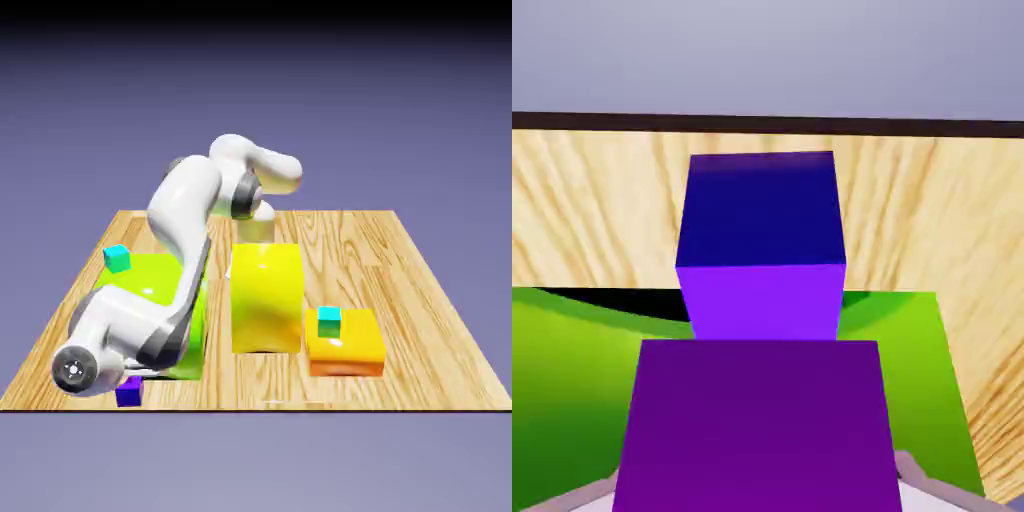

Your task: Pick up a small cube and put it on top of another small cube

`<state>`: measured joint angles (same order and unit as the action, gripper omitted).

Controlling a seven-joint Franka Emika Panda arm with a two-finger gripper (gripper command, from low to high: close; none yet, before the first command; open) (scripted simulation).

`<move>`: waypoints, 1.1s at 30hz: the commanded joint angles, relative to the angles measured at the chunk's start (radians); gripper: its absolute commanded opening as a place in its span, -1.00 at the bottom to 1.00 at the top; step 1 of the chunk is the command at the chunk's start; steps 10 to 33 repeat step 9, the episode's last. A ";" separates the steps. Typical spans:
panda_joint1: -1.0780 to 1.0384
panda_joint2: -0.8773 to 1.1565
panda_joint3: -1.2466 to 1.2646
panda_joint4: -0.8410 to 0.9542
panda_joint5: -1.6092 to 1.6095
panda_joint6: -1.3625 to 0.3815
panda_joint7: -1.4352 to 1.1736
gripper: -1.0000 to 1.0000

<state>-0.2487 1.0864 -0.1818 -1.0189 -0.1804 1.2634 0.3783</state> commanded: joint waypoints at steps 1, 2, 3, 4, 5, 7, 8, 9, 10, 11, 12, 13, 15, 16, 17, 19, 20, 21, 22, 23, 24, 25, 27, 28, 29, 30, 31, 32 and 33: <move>0.000 -0.012 0.000 -0.036 -0.002 0.025 0.003 -1.00; 0.001 -0.024 0.001 -0.073 -0.003 0.049 0.007 -1.00; 0.001 -0.035 0.001 -0.109 -0.004 0.073 0.011 -1.00; 0.002 -0.047 0.001 -0.145 -0.004 0.098 0.015 -1.00; 0.002 -0.053 0.001 -0.164 -0.005 0.110 0.017 -1.00; 0.002 -0.053 0.001 -0.164 -0.005 0.110 0.017 1.00; 0.001 -0.042 0.001 -0.128 -0.004 0.086 0.013 1.00; 0.001 -0.030 0.001 -0.092 -0.003 0.062 0.009 1.00; 0.001 -0.030 0.001 -0.092 -0.003 0.062 0.009 1.00; 0.001 -0.030 0.001 -0.092 -0.003 0.062 0.009 1.00; 0.001 -0.030 0.001 -0.092 -0.003 0.062 0.009 1.00; 0.001 -0.030 0.001 -0.092 -0.003 0.062 0.009 1.00; 0.001 -0.030 0.001 -0.092 -0.003 0.062 0.009 1.00; 0.001 -0.030 0.001 -0.092 -0.003 0.062 0.009 1.00; 0.001 -0.030 0.001 -0.092 -0.003 0.062 0.009 1.00; 0.001 -0.030 0.001 -0.092 -0.003 0.062 0.009 1.00; 0.001 -0.030 0.001 -0.092 -0.003 0.062 0.009 1.00; 0.001 -0.030 0.001 -0.092 -0.003 0.062 0.009 1.00; 0.001 -0.030 0.001 -0.092 -0.003 0.062 0.009 1.00; 0.001 -0.030 0.001 -0.092 -0.003 0.062 0.009 1.00; 0.001 -0.030 0.001 -0.092 -0.003 0.062 0.009 1.00; 0.001 -0.030 0.001 -0.092 -0.003 0.062 0.009 1.00; 0.001 -0.030 0.001 -0.092 -0.003 0.062 0.009 1.00; 0.001 -0.030 0.001 -0.092 -0.003 0.062 0.009 1.00; 0.001 -0.030 0.001 -0.092 -0.003 0.062 0.009 1.00; 0.001 -0.030 0.001 -0.092 -0.003 0.062 0.009 1.00; 0.001 -0.030 0.001 -0.092 -0.003 0.062 0.009 1.00; 0.001 -0.030 0.001 -0.092 -0.003 0.062 0.009 1.00; 0.001 -0.030 0.001 -0.092 -0.003 0.062 0.009 1.00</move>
